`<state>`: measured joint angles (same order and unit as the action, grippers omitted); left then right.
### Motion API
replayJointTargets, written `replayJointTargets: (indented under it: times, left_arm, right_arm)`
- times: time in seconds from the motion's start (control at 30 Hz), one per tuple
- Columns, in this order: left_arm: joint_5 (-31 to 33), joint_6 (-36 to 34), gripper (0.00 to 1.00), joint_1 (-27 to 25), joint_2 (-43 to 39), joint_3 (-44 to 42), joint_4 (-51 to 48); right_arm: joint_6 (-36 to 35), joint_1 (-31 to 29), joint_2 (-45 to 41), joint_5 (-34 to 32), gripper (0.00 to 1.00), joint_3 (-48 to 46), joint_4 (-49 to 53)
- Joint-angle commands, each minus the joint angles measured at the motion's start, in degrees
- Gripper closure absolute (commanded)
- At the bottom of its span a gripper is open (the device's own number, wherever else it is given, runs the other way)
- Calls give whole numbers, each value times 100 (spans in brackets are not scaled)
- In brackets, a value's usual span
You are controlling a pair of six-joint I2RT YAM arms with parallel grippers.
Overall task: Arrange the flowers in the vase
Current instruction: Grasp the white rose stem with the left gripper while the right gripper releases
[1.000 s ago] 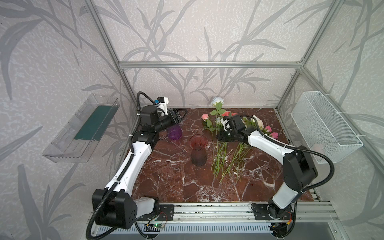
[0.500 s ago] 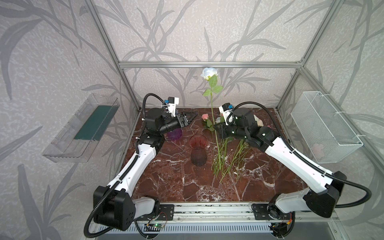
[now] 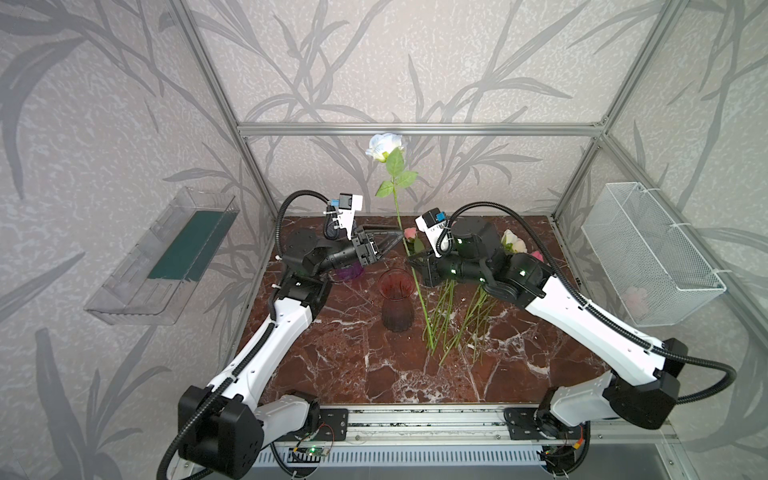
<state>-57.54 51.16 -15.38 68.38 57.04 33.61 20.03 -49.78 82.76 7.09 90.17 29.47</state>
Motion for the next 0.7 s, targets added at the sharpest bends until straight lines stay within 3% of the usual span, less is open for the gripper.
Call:
replayJointTargets:
  times: [0.0,0.13,0.4,0.53,0.67]
  left_arm:
    - [-231,58,47,-2,59,14,261]
    - [-67,-424,56,-1,34,126,-418]
    - [411,-1474,39,30,-259,337,-1852]
    - [446,-1448,34,49,-264,314,-1821]
    - [383,-942,39,61,-137,63,-973]
  right_arm:
    - [28,-42,37,124,100,190,5]
    - [75,-67,73,196,100,185,-101]
    - [-21,-67,13,-79,100,152,-56]
    - [-27,-66,20,-50,100,116,-98]
    - [141,-67,97,358,100,46,-314]
